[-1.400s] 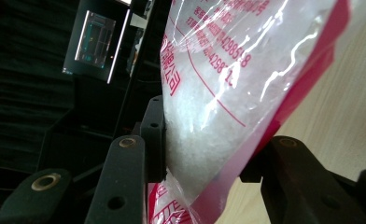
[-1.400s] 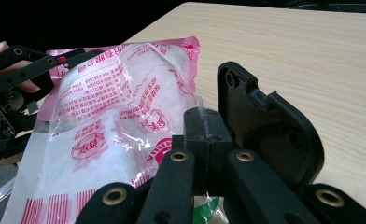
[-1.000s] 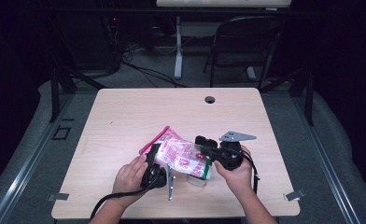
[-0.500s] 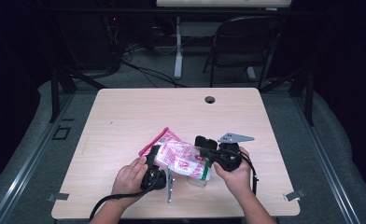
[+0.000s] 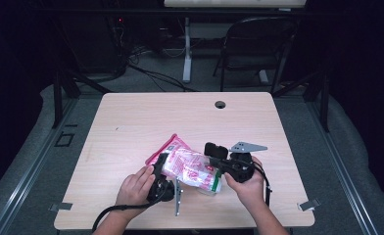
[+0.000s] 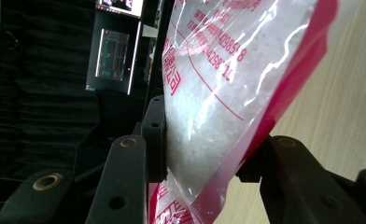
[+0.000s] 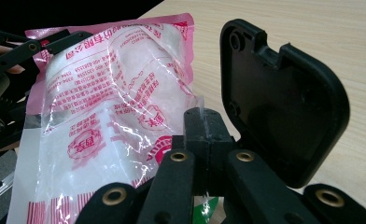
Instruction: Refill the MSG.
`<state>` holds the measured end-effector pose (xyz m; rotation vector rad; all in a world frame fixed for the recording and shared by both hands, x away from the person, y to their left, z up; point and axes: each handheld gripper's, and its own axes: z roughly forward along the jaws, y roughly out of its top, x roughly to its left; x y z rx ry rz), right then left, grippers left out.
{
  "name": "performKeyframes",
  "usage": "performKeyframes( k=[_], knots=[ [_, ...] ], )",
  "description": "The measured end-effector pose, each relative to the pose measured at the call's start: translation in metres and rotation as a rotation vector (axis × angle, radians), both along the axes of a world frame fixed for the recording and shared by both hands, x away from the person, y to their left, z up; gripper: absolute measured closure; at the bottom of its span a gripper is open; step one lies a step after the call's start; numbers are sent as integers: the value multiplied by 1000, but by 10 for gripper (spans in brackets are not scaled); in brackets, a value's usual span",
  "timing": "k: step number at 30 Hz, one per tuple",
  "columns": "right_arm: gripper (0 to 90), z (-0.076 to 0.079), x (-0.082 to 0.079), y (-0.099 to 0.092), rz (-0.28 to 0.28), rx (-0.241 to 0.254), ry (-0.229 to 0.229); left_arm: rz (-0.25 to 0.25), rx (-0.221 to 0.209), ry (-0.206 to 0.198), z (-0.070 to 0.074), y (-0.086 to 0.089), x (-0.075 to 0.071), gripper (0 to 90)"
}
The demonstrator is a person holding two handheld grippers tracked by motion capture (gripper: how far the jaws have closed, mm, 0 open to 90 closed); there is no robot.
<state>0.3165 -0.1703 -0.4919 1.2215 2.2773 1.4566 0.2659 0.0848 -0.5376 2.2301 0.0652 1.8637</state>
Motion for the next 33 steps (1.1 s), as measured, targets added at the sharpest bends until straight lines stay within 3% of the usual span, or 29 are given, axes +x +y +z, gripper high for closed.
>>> performKeyframes(
  k=[33],
  knots=[
    [900, -3, -4, -10, -8, 17, 9, -29, 98, -45, 12, -9, -2, 636]
  ],
)
